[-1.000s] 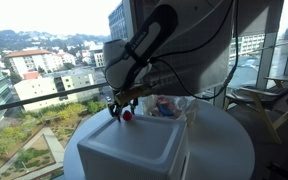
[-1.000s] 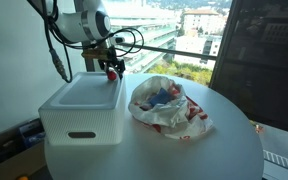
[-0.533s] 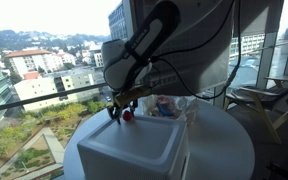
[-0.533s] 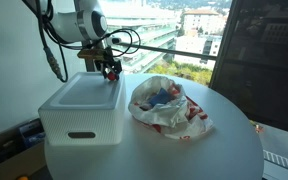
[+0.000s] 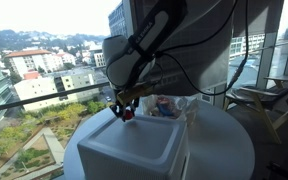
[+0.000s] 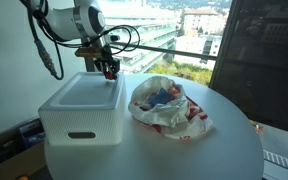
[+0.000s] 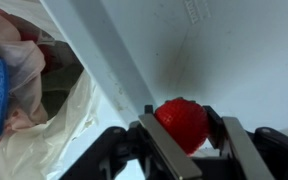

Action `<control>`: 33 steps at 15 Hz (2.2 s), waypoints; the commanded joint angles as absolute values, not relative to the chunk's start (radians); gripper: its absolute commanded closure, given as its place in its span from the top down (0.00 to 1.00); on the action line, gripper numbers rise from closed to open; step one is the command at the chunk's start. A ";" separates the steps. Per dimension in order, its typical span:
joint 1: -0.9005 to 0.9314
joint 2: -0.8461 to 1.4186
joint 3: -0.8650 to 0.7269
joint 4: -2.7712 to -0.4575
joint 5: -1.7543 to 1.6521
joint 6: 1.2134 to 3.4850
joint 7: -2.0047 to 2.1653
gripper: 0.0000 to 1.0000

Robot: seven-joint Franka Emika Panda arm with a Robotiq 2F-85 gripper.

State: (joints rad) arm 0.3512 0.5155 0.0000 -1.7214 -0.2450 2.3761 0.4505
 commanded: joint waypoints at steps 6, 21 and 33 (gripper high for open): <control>0.280 0.375 -0.100 -1.880 -0.280 2.465 0.599 0.26; 0.225 0.571 -0.243 -1.864 -0.282 2.683 0.632 0.77; 0.193 0.455 -0.112 -1.940 -0.109 2.819 0.561 1.00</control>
State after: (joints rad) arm 0.2163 0.4776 -0.1697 -1.9305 -0.1788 2.7632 0.6147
